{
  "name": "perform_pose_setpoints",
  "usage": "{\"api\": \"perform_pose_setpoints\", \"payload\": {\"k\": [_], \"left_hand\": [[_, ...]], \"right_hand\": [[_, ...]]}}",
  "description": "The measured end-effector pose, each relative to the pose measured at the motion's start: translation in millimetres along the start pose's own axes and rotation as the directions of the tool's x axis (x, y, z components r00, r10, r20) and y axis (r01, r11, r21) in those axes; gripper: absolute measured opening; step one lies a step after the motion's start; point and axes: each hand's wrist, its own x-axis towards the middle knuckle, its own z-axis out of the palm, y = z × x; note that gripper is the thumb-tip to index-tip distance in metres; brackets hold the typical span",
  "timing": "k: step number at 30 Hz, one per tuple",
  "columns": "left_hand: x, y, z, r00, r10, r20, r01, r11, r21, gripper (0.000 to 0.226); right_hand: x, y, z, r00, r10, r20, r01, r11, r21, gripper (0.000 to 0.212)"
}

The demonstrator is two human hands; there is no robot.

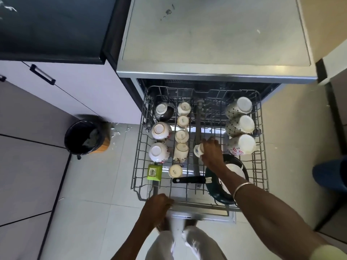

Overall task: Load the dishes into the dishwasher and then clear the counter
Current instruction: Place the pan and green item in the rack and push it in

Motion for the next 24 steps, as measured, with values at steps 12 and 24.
{"api": "perform_pose_setpoints", "payload": {"k": [12,24], "left_hand": [[-4,8,0,0.999,-0.03,-0.037,0.032,0.998,0.05,0.027],[-10,26,-3,1.0,0.024,-0.009,-0.024,0.996,0.087,0.049]], "right_hand": [[-4,14,12,0.999,0.017,0.05,-0.025,0.986,0.162,0.089],[-97,35,-5,0.994,0.11,-0.016,-0.096,0.919,0.383,0.049]]}}
